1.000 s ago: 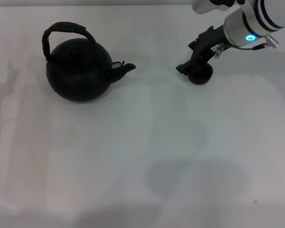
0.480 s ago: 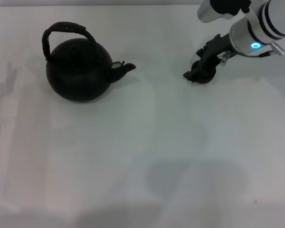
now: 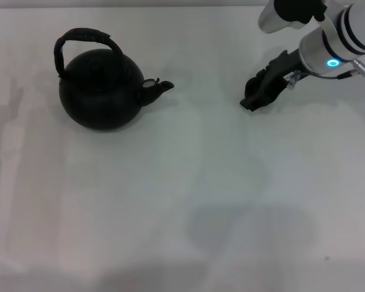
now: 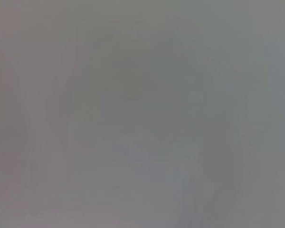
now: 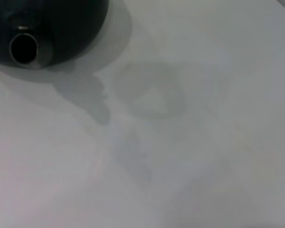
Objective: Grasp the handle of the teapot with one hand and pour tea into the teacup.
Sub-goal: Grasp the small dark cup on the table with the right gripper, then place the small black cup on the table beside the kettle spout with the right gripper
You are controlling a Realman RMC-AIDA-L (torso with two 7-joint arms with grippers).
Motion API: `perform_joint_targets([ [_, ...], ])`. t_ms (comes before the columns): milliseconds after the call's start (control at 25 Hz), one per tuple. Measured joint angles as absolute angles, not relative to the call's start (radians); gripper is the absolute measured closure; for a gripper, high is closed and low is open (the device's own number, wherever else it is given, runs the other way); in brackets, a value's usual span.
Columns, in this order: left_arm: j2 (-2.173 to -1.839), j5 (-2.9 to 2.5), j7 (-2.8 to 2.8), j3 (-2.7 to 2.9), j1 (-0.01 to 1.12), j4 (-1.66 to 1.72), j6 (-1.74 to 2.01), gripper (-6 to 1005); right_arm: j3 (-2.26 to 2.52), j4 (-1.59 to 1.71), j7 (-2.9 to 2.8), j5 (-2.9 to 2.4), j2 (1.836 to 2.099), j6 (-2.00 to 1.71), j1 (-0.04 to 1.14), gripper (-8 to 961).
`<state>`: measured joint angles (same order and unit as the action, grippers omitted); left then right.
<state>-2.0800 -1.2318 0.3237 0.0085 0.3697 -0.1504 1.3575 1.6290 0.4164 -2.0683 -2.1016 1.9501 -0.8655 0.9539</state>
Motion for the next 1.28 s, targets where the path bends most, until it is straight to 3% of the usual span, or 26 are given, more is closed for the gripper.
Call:
perform_joint_targets([
  [760, -2.081, -1.228, 0.325, 0.003, 0.381, -0.151, 1.358, 124, 1.563, 0.495, -2.071, -2.101, 1.924, -0.912, 0.889, 225],
  [1000, -2.080, -1.218, 0.327, 0.002, 0.382, -0.150, 1.358, 125, 1.446, 0.650, -2.039, -2.101, 1.905, -1.125, 0.831, 232],
  [1120, -2.080, -1.217, 0.327, 0.001, 0.382, -0.150, 1.357, 125, 1.441, 0.677, -2.023, -2.102, 1.908, -1.177, 0.827, 231],
  [1280, -2.078, -1.216, 0.327, 0.001, 0.382, -0.150, 1.357, 125, 1.442, 0.727, -1.967, -2.108, 1.938, -1.241, 0.813, 230],
])
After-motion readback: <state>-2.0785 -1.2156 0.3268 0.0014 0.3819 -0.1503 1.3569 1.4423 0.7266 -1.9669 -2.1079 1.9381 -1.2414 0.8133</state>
